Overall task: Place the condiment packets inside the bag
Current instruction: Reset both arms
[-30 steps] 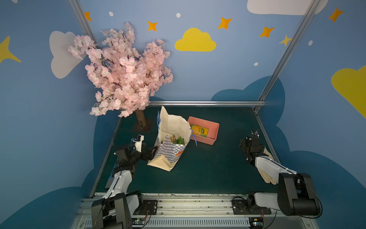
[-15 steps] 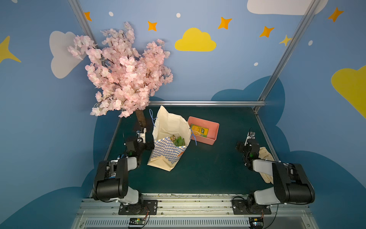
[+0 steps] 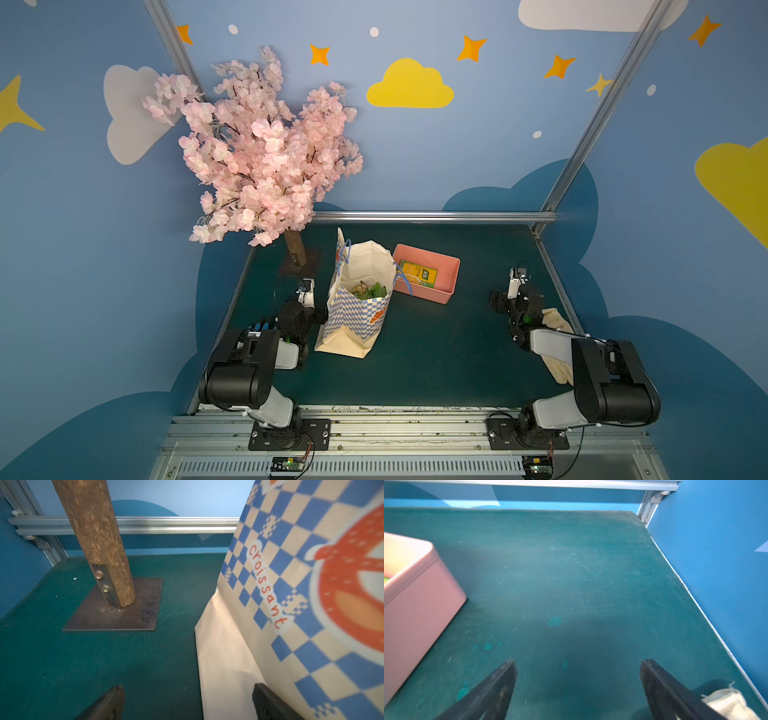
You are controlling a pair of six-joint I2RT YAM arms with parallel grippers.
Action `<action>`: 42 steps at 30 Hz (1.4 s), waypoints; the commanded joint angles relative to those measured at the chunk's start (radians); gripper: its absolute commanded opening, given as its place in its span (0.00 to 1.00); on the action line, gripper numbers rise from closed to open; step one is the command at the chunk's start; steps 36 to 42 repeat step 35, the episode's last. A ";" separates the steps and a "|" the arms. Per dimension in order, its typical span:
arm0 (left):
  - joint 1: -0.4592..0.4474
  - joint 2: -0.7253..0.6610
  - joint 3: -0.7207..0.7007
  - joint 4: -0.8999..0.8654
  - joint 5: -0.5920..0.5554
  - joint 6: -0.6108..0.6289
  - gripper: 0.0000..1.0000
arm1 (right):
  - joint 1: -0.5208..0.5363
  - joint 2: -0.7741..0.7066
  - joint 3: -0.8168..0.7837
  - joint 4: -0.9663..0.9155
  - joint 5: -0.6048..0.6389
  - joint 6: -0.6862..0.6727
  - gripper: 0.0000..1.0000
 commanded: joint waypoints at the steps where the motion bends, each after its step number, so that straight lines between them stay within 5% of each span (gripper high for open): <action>1: -0.006 -0.024 0.047 -0.082 -0.014 0.026 1.00 | -0.006 0.005 0.011 -0.039 -0.033 -0.003 0.98; 7: -0.015 0.011 0.096 -0.130 0.118 0.092 1.00 | -0.004 0.004 0.009 -0.038 -0.028 -0.003 0.98; 42: -0.013 0.012 0.097 -0.131 0.121 0.088 1.00 | -0.004 0.005 0.010 -0.038 -0.028 -0.003 0.98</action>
